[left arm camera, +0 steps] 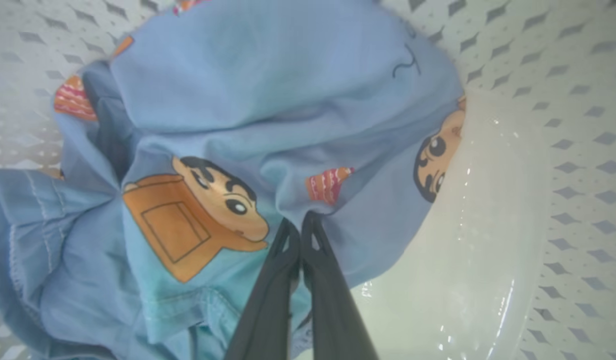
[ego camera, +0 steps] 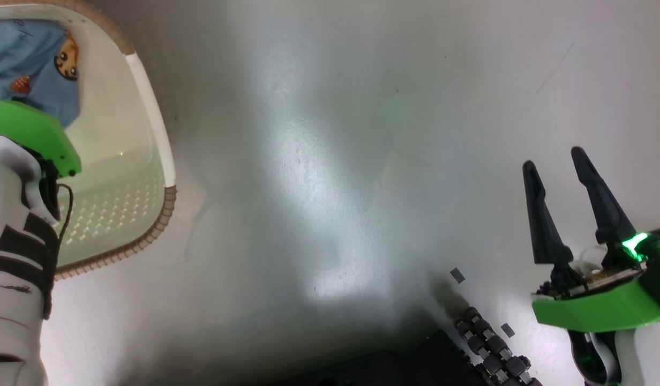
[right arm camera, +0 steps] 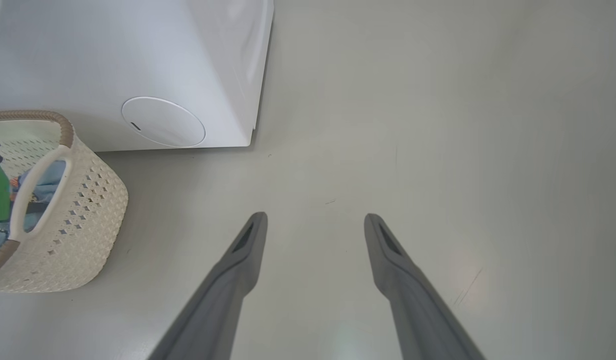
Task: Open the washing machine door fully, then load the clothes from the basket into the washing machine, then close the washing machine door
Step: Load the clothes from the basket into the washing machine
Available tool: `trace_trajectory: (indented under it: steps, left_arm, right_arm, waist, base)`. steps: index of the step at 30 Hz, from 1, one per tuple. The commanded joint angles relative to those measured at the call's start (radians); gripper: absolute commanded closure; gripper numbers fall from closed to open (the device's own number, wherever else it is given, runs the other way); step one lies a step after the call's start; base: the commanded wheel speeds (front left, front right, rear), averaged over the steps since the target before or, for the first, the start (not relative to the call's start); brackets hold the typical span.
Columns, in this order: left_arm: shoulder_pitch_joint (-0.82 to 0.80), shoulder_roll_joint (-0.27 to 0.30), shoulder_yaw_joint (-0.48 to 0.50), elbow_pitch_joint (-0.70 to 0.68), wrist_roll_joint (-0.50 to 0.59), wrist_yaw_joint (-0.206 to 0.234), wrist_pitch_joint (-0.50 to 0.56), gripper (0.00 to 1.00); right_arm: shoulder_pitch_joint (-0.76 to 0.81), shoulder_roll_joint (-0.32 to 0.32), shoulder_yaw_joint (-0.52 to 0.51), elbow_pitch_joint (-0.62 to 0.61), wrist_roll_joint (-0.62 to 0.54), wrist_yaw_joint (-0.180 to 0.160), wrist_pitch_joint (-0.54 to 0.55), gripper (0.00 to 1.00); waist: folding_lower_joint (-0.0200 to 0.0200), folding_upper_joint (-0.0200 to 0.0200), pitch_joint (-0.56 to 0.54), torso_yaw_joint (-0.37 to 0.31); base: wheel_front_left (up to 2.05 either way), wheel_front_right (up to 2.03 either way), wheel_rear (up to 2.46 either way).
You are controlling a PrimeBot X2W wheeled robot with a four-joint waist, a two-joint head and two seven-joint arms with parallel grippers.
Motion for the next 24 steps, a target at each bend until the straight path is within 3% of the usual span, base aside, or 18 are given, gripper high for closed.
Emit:
trace_trajectory:
  steps: [1,7,13,24]
  left_arm:
    - [0.038,0.043,0.015,-0.003,-0.006,-0.006,-0.022,1.0]
    - [0.089,0.016,0.029,-0.012,-0.031,-0.031,-0.146,1.0]
    - [0.168,-0.019,0.04,-0.059,-0.046,-0.047,-0.18,1.0]
    - [0.457,-0.086,0.155,-0.48,-0.022,-0.055,-0.182,1.0]
  right_arm:
    - [0.014,-0.008,0.028,-0.008,0.01,0.002,-0.005,0.0]
    - [-0.031,0.005,0.032,0.02,0.015,0.002,-0.005,0.0]
    - [-0.04,0.007,0.025,0.039,0.013,0.002,-0.005,0.0]
    - [-0.033,0.018,0.027,0.078,0.011,0.002,-0.005,0.0]
  waist:
    - [0.0,-0.0001,0.0,0.001]
    - [0.0,-0.0001,-0.06,0.034]
    - [0.0,-0.0001,-0.14,0.076]
    - [0.0,-0.0001,-0.352,0.133]
  base:
    - [0.0,0.0,0.0]
    - [0.0,0.0,0.0]
    - [0.0,0.0,0.0]
    - [0.0,0.0,0.0]
